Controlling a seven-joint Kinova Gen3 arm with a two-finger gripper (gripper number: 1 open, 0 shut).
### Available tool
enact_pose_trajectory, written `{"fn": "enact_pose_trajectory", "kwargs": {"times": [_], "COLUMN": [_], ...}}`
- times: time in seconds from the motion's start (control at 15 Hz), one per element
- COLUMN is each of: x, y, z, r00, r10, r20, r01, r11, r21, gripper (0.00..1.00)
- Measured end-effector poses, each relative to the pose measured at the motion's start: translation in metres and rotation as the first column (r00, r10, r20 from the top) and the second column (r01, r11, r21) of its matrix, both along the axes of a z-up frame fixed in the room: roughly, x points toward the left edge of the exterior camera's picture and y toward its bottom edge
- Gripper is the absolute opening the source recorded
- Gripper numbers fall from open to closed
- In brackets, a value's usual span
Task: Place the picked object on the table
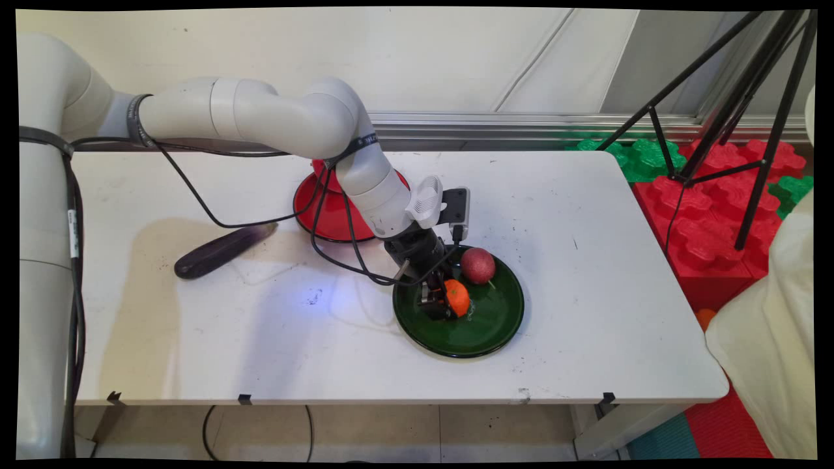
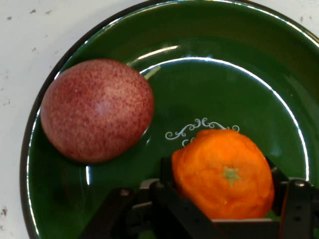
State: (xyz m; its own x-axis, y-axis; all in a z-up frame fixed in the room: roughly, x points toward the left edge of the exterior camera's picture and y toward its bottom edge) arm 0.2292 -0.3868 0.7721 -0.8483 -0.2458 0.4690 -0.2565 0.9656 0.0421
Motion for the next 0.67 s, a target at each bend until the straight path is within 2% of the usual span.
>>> {"fn": "enact_pose_trajectory", "kwargs": {"times": [0.67], "x": [0.0066], "y": [0.0039], "z": [0.0090], "r00": [1.000], "r10": [0.001], "r20": [0.001], "r01": [-0.001], "r11": [1.000], "r21": [-0.009], "gripper": [0.00]}}
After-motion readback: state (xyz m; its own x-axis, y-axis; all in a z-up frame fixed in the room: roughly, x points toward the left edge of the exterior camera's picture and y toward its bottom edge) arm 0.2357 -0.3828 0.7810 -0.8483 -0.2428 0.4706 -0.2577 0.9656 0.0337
